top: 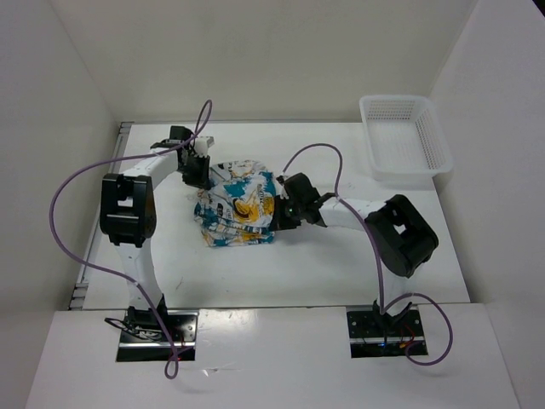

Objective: Fold and stack the shorts
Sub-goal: Fold the shorts

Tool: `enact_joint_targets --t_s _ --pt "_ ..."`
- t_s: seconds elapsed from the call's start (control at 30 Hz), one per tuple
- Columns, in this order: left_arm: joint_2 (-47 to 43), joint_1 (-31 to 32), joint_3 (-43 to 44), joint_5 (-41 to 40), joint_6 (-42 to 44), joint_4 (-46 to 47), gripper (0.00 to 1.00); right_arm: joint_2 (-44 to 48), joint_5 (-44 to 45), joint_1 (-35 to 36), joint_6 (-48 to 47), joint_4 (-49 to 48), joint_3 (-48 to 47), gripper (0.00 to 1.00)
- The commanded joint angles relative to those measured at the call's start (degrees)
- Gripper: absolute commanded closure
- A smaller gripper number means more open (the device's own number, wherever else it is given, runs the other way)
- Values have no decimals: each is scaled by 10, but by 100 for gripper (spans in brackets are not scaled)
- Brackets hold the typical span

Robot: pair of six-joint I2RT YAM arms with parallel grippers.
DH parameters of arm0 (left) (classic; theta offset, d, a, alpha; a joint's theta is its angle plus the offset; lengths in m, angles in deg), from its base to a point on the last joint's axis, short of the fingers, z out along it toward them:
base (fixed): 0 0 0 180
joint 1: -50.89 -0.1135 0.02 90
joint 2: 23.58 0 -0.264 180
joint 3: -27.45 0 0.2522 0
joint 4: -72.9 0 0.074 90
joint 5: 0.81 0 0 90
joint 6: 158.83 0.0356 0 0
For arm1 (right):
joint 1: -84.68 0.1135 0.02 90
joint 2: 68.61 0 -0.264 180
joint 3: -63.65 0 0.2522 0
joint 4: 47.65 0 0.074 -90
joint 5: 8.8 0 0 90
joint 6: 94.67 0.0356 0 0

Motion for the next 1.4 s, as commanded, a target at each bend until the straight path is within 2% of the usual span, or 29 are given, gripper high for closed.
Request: enact_joint_targets --t_s 0.0,0.13,0.3,0.33,0.43,0.47,0.5,0.57,0.6,0.63,0.67,0.73,0.93,1.03,1.1,1.17,1.23,1.3,1.37 --pt "26 3 14 17 4 29 80 4 14 -1 10 -32 24 99" --pt "49 14 45 31 4 34 99 38 26 -11 21 -32 59 100" --pt "66 32 84 42 4 42 100 68 40 -11 28 -27 98 98" --pt "66 32 90 42 4 36 100 77 47 -11 28 -20 105 91" --pt "58 37 95 42 4 25 96 103 53 -32 28 -8 110 46" --pt "48 37 95 35 4 20 93 111 53 -37 13 -1 104 41" --pt "33 37 90 30 4 14 83 122 53 -37 4 6 104 39" --pt "12 37 77 16 4 7 73 165 53 -53 -27 39 86 29" --pt "-14 37 68 10 4 7 68 182 59 -54 -37 50 81 29" --pt "-28 37 54 10 4 7 62 202 66 -69 -45 63 76 19" --pt "-57 31 48 10 4 7 59 241 77 -75 -58 85 64 16" --pt "-85 24 40 5 4 7 49 290 101 -100 -66 113 45 0" --pt "-199 -24 6 -40 4 15 42 293 138 -174 -89 209 -51 0" --pt "-244 -75 -28 -40 4 42 39 278 164 -191 -96 260 -100 0" --pt "-257 -133 -41 -5 4 48 35 271 164 -219 -102 288 -125 0" --pt "-271 -194 -60 24 4 58 31 282 150 -249 -107 293 -125 0" --pt "-289 -226 -87 24 4 69 28 296 150 -268 -107 293 -119 0" --pt "-297 -243 -93 6 4 69 19 314 150 -290 -107 299 -109 0" --pt "-303 -250 -102 -7 4 69 16 324 150 -295 -107 306 -109 0"
